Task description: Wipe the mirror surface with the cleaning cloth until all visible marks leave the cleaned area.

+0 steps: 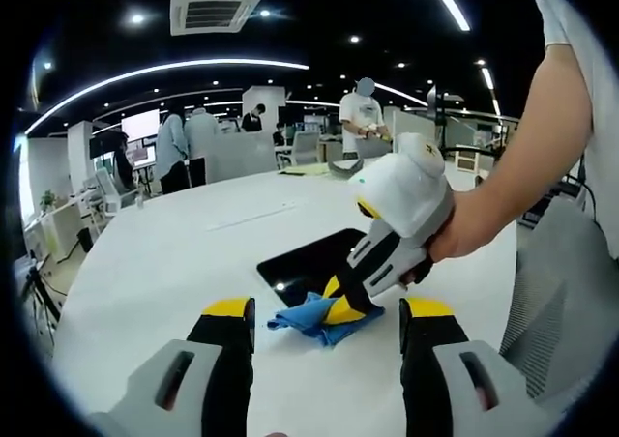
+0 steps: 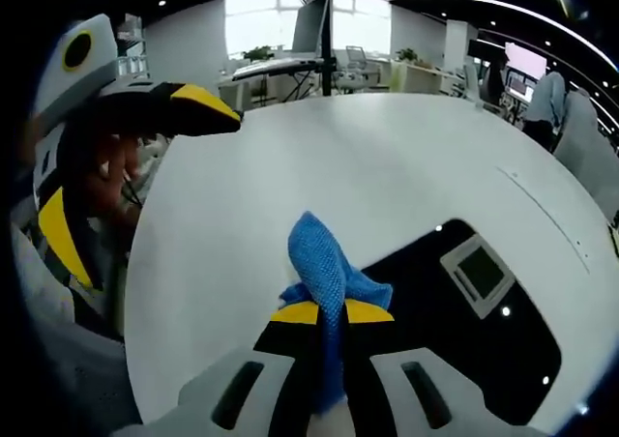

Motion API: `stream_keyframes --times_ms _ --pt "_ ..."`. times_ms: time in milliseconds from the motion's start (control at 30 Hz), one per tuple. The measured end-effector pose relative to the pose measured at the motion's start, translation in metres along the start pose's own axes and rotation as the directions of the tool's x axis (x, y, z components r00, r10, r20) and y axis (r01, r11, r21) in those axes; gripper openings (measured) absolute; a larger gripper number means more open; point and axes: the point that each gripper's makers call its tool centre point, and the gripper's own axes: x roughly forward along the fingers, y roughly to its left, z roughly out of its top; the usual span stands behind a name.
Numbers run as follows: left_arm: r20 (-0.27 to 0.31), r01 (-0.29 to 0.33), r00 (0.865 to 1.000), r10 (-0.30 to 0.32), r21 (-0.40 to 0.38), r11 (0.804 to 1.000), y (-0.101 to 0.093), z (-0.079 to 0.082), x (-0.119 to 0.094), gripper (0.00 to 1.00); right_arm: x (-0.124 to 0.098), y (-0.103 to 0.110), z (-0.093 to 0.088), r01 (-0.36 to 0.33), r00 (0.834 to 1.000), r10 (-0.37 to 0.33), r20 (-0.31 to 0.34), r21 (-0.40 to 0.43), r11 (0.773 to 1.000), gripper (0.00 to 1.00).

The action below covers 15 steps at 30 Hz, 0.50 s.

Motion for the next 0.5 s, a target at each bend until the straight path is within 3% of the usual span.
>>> stream_keyframes --times_ms 267,500 --pt "0.006 0.001 1.0 -0.001 0.005 1.0 -0.002 0.003 0.001 0.6 -0.012 -0.005 0.016 0.009 0.999 -0.009 0.047 0.012 1.0 0.02" --pt "0.01 0.003 1.0 -0.003 0.007 1.0 -0.004 0.006 0.001 0.6 -0.021 -0.009 0.019 0.02 0.998 -0.02 0.062 0.007 1.0 0.02"
